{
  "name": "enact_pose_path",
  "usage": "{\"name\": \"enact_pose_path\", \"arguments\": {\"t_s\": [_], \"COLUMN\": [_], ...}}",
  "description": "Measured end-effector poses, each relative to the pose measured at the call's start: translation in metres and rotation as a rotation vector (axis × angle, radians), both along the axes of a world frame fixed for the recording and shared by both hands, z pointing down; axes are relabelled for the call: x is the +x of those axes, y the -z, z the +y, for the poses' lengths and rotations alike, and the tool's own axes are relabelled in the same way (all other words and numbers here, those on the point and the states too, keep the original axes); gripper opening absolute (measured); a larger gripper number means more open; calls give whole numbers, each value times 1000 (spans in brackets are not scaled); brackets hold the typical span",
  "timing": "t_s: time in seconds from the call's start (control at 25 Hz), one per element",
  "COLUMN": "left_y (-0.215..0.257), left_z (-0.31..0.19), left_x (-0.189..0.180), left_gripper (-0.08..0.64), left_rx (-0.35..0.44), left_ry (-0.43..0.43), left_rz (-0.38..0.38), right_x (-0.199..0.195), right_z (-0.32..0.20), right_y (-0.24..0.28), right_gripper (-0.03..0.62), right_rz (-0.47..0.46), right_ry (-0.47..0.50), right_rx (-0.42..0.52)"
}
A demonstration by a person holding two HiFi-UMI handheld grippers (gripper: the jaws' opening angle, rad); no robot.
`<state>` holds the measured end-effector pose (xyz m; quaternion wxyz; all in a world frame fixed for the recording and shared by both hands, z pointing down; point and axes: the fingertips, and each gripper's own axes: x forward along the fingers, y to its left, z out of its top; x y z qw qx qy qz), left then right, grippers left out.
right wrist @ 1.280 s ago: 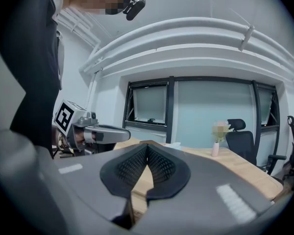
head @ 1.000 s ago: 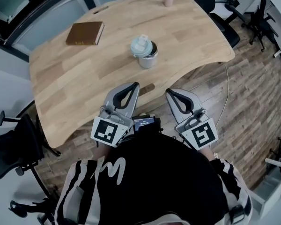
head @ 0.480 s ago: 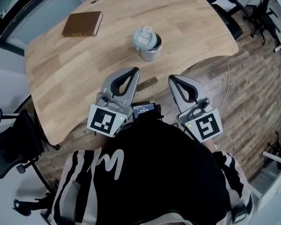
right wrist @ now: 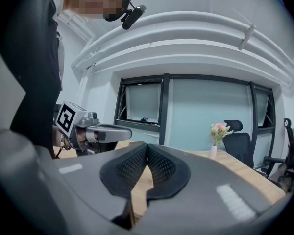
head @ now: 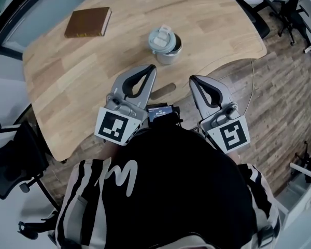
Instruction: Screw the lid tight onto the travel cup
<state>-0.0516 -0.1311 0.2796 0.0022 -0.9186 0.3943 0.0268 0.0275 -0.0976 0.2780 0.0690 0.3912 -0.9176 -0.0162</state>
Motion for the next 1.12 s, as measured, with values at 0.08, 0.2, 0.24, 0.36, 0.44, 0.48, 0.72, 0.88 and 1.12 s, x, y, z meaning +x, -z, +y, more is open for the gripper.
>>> {"name": "enact_pose_path", "arguments": {"t_s": [0.08, 0.2, 0.24, 0.36, 0.44, 0.48, 0.72, 0.88, 1.12], "left_y": [-1, -5, -7, -14, -21, -24, -39, -42, -49], "left_z": [-6, -10, -12, -16, -19, -20, -26, -34, -49], "left_x": [0, 0, 0, -4, -6, -7, -9, -10, -14], "left_gripper": [2, 2, 2, 2, 2, 2, 2, 2, 2], "left_rx": [-8, -15, -14, -21, -42, -53, -71, -65, -73], "left_ry": [-4, -16, -19, -22, -22, -22, -24, -4, 25], "left_rz": [1, -6, -6, -6, -15, -22, -42, -47, -71], "right_x": [0, 0, -1, -7, -10, -11, -10, -9, -10], "right_z": [-4, -11, -12, -18, -20, -21, -27, -36, -59], "right_y": [-1, -2, -3, -6, -9, -10, -20, -19, -22], "right_gripper": [1, 0, 0, 0, 1, 0, 0, 2, 0], "right_rz": [0, 2, 3, 2, 0, -1, 5, -3, -12], "right_ry": [-5, -15, -17, -15, -13, -13, -3, 14, 52], "right_rx": [-3, -2, 0, 0, -6, -11, -32, -29, -18]}}
